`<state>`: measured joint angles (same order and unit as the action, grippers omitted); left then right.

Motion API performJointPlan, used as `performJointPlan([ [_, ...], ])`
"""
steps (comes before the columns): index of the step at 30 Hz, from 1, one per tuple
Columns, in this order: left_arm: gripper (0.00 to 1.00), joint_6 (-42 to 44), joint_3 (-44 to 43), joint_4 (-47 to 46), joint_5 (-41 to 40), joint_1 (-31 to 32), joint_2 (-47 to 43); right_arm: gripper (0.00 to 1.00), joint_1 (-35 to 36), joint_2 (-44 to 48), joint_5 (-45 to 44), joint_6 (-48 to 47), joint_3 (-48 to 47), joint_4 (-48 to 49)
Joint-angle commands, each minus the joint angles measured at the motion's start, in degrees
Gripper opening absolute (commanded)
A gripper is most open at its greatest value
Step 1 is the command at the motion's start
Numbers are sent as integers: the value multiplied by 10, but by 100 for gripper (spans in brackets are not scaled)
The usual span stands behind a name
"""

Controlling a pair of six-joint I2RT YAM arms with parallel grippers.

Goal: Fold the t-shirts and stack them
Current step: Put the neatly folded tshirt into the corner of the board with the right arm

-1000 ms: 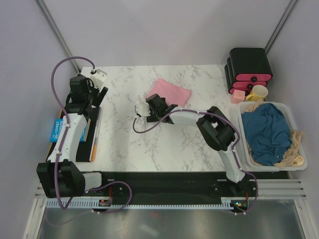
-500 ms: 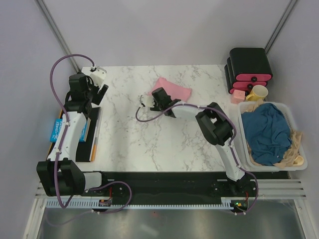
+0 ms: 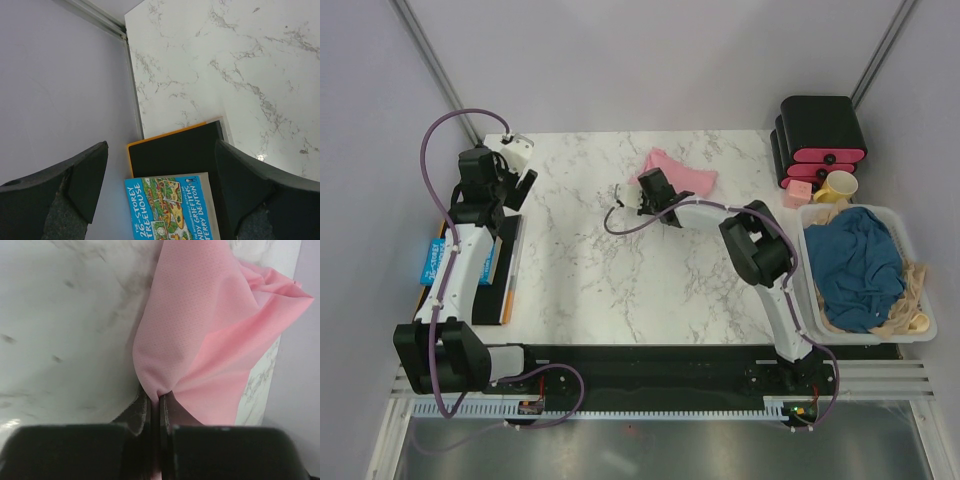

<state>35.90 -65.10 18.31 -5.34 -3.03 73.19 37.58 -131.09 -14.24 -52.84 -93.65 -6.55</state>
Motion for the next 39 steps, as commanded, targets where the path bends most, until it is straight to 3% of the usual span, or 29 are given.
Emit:
performJointPlan([
  [1,95,6,-19,-12,10,-1,4,0,-68,-6,-13,-43,21,-80],
  [8,95,6,-24,-13,8,-2,10,0,-142,-13,-27,-157,17,-83],
  [19,95,-9,-47,-11,10,-1,34,0,-183,-10,-30,-372,34,-86],
  [23,95,-11,-48,-12,11,-2,35,0,-192,-7,-15,-375,43,-80],
  [32,94,-21,-42,-12,17,-2,41,0,-188,33,54,-349,138,112],
  [39,94,-21,-46,-10,17,0,48,0,-167,71,112,-356,188,161],
])
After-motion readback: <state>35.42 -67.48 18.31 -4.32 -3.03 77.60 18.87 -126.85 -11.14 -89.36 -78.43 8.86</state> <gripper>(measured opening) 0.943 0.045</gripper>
